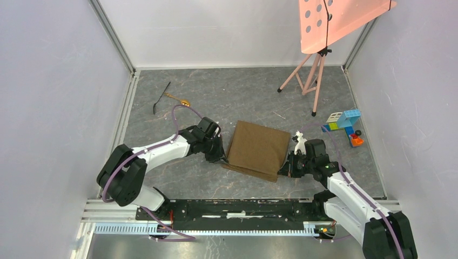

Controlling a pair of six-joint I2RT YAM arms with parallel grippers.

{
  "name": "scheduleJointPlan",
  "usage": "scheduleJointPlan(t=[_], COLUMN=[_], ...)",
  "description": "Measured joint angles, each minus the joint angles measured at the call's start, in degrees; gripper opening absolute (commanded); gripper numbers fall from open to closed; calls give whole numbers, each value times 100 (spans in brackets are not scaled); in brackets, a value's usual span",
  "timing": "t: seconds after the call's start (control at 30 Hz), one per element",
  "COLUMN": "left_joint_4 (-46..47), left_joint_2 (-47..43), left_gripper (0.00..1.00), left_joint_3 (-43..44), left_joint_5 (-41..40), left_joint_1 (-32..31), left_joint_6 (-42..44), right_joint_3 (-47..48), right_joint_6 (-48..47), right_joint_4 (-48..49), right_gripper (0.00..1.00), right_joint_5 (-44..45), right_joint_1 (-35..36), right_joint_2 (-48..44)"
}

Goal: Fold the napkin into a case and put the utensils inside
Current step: Smooth out the square-folded napkin at the center of the board.

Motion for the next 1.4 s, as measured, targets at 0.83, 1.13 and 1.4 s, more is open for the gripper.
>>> scheduleJointPlan(t=[0.83, 1.13, 1.4], left_joint_4=[-229, -249, -245], left_joint_2=[-35, -22, -22], left_gripper=[2, 2, 2], left_joint_3=[2, -2, -83], left_joint_5=[-247, -295, -293], left_joint_1=[105, 136, 133], left_joint_6=[286, 435, 442], right_joint_3=[-72, -87, -107], right_joint_6=[363, 424, 422], right_joint_4=[302, 400, 428], right_gripper=[0, 0, 6], right_joint_5=[-304, -269, -229], right_joint_1=[275, 398, 404], right_joint_2=[83, 157, 177])
